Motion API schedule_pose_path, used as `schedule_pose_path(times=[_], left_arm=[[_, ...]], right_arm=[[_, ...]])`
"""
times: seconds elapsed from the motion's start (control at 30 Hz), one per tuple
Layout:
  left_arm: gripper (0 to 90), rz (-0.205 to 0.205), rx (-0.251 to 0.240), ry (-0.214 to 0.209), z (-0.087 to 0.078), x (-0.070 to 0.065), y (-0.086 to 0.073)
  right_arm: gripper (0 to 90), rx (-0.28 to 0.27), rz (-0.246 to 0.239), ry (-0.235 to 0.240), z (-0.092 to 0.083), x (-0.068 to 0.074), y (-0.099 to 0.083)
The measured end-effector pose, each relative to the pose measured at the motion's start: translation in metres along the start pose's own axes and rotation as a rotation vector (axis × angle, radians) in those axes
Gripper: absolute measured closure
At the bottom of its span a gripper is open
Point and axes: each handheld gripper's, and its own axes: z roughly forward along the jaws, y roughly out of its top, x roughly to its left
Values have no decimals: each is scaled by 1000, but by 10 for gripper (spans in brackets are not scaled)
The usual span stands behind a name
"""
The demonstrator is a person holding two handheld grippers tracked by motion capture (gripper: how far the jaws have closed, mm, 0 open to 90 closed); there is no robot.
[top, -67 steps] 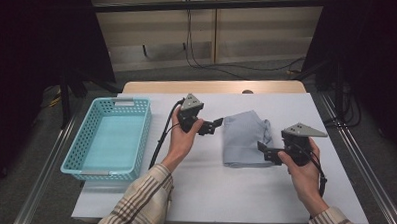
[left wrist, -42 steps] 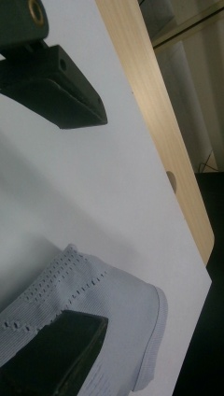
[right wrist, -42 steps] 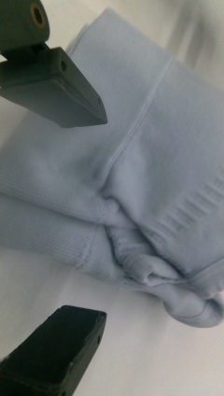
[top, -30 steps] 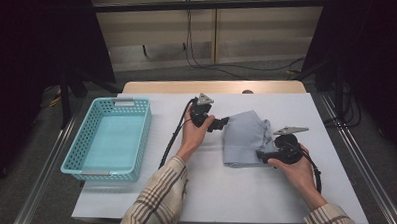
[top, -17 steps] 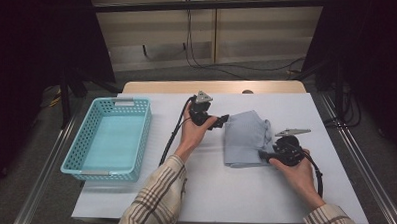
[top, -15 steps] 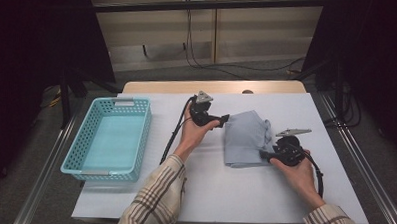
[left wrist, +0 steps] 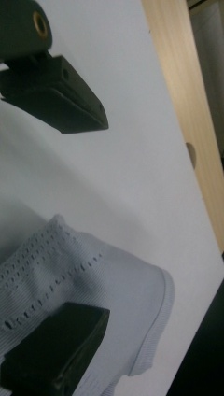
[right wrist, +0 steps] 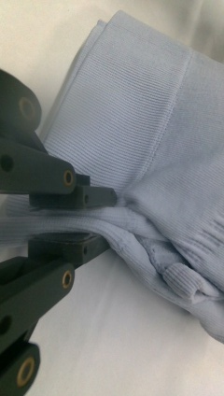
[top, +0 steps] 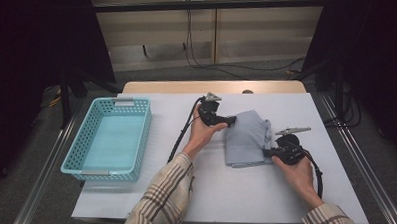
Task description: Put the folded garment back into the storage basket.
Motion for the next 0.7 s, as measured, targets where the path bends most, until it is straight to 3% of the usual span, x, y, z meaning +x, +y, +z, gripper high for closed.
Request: schedule_pose_path(times=[0.13, 0.17, 0.33, 0.43, 0.47, 0.53, 0.63, 0.7], left_arm=[[171, -11, 33, -1, 2, -1, 0], [251, -6, 48, -2, 2, 0, -1], [312, -14, 92, 5, 6, -1, -5], [363, -32, 113, -13, 8, -1, -7], [381, -22, 115, -40, 9, 1, -8], [386, -16, 146, 6, 11, -2, -10], [387, -63, 133, -16, 12, 2, -14], [402, -55, 129, -4, 13, 0, -14]], right_arm=[[806, 2, 0, -3, 0, 1, 0], [806, 2, -10, -4, 0, 1, 0], [805, 3, -15, -1, 0, 1, 0], [804, -2, -9, -7, 0, 2, -1], [804, -7, -20, -8, 0, 1, -1], [804, -5, -11, -5, 0, 2, -1], [805, 0, -11, 0, 0, 1, -1], [806, 2, -9, -1, 0, 2, 0]])
